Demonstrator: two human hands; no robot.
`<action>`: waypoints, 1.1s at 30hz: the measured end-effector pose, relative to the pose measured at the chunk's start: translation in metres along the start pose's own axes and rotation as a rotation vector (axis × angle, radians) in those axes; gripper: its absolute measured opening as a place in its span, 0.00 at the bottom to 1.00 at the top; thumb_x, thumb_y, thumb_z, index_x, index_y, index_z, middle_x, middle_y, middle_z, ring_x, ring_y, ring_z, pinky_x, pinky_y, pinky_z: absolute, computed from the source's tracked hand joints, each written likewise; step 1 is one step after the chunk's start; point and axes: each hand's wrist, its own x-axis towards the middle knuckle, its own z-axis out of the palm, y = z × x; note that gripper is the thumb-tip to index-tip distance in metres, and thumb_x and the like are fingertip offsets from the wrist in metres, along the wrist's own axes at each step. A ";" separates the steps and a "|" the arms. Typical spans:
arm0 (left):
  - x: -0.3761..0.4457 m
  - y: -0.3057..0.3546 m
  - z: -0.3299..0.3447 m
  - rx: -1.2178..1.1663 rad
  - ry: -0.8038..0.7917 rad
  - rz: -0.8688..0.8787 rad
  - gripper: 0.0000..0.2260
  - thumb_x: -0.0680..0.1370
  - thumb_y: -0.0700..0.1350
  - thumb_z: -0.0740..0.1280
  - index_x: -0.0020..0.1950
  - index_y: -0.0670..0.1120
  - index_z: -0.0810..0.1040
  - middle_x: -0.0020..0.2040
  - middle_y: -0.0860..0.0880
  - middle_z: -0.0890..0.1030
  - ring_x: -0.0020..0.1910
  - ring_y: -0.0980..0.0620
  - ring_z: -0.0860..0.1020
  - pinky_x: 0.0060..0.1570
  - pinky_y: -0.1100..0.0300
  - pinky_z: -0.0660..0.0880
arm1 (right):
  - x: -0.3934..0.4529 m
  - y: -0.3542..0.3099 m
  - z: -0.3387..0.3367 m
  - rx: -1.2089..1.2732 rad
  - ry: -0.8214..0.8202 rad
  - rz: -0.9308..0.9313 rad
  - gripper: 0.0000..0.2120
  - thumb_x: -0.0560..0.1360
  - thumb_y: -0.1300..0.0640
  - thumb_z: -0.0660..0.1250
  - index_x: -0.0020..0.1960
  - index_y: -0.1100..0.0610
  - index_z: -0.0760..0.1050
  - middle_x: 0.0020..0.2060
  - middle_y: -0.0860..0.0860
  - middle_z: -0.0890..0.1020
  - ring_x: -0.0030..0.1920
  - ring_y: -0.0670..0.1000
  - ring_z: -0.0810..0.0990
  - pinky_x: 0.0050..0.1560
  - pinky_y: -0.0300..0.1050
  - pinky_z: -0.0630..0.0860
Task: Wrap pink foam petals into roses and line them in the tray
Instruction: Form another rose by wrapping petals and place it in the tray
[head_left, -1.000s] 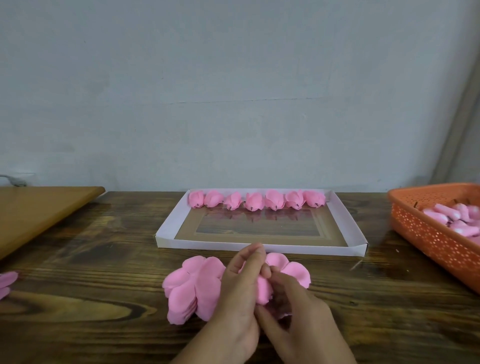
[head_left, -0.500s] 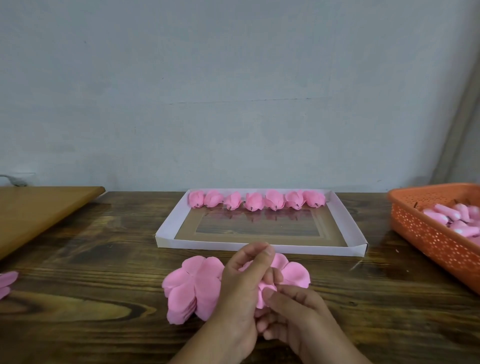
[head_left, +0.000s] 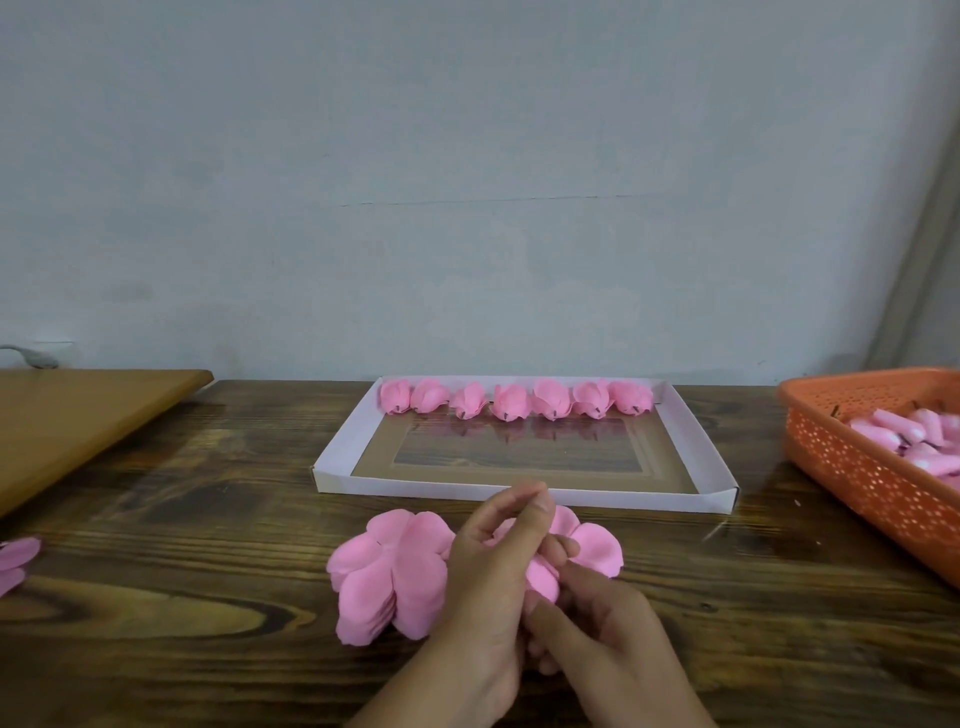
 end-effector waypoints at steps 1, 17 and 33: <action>0.000 0.002 -0.001 0.007 -0.022 -0.021 0.21 0.63 0.54 0.83 0.53 0.52 0.84 0.33 0.46 0.81 0.30 0.48 0.79 0.38 0.56 0.73 | 0.000 -0.002 -0.001 0.036 -0.016 0.006 0.16 0.77 0.59 0.68 0.58 0.40 0.79 0.33 0.47 0.85 0.36 0.43 0.83 0.42 0.39 0.79; -0.003 0.013 0.003 -0.045 -0.020 -0.004 0.16 0.62 0.52 0.77 0.48 0.51 0.85 0.23 0.48 0.70 0.35 0.52 0.83 0.26 0.61 0.75 | 0.010 -0.005 -0.006 0.501 -0.111 0.131 0.09 0.68 0.52 0.71 0.46 0.53 0.86 0.38 0.53 0.85 0.40 0.47 0.84 0.42 0.40 0.80; -0.006 0.017 0.003 0.006 -0.182 -0.029 0.37 0.63 0.66 0.77 0.69 0.57 0.73 0.62 0.49 0.83 0.57 0.48 0.84 0.47 0.53 0.81 | 0.022 -0.002 -0.019 0.988 -0.083 0.177 0.17 0.65 0.61 0.71 0.52 0.66 0.84 0.42 0.62 0.83 0.35 0.50 0.79 0.37 0.40 0.82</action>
